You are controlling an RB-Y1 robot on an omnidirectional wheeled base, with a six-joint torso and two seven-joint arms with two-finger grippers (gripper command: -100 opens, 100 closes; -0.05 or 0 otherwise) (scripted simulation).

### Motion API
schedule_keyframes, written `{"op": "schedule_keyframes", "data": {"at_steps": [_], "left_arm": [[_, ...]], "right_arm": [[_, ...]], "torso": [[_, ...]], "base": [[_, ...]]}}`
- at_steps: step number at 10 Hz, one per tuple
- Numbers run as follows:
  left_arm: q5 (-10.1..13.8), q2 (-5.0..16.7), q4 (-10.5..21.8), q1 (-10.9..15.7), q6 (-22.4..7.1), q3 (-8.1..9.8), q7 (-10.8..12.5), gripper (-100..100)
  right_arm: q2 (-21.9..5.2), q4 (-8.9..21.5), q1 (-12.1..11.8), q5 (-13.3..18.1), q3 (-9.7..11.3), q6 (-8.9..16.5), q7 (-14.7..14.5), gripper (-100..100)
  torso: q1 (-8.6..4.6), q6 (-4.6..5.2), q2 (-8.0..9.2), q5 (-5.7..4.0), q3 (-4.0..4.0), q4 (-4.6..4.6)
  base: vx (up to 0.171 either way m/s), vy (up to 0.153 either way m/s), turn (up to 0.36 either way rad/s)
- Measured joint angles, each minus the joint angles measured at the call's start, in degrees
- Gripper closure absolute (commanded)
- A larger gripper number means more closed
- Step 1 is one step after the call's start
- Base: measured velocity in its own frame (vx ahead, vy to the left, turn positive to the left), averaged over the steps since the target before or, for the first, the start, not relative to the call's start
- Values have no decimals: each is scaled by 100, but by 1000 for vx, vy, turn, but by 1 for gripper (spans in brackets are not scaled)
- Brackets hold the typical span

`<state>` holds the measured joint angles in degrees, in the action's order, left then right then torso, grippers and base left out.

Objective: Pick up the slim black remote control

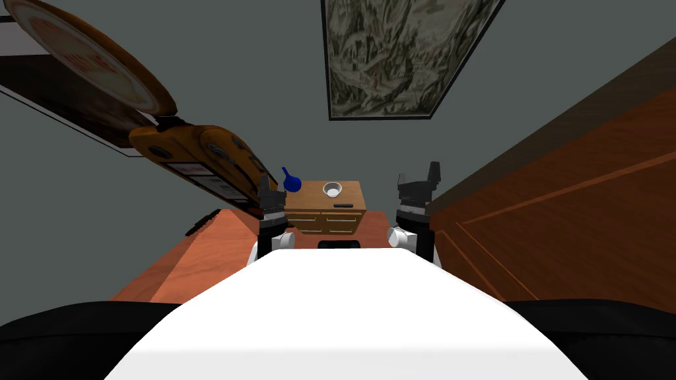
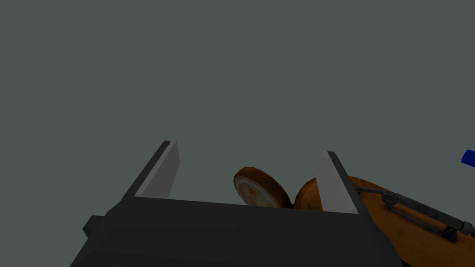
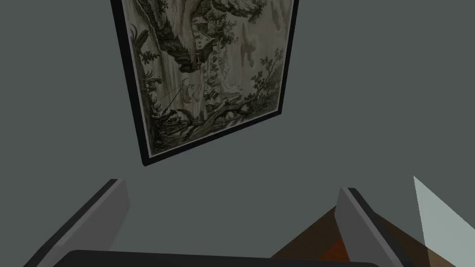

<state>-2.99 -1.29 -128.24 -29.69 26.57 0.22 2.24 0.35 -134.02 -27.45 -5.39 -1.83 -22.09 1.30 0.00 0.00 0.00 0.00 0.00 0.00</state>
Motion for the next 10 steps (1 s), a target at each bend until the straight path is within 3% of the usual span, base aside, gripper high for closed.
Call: {"op": "schedule_keyframes", "data": {"at_steps": [5,7,10], "left_arm": [[0,0,0,1,0,0,0,0],[0,-1,0,1,0,-1,0,0],[0,-1,0,1,0,-1,0,0]], "right_arm": [[-800,216,-209,231,238,17,-351,-100],[-1169,336,-240,346,320,131,-522,-100],[-1696,690,-466,560,539,2,-820,-100]], "torso": [[12,0,29,3,17,7],[17,-1,32,3,18,7],[17,0,39,3,23,8]], "base": [[-72,30,1],[-78,43,12],[-89,45,25]]}}
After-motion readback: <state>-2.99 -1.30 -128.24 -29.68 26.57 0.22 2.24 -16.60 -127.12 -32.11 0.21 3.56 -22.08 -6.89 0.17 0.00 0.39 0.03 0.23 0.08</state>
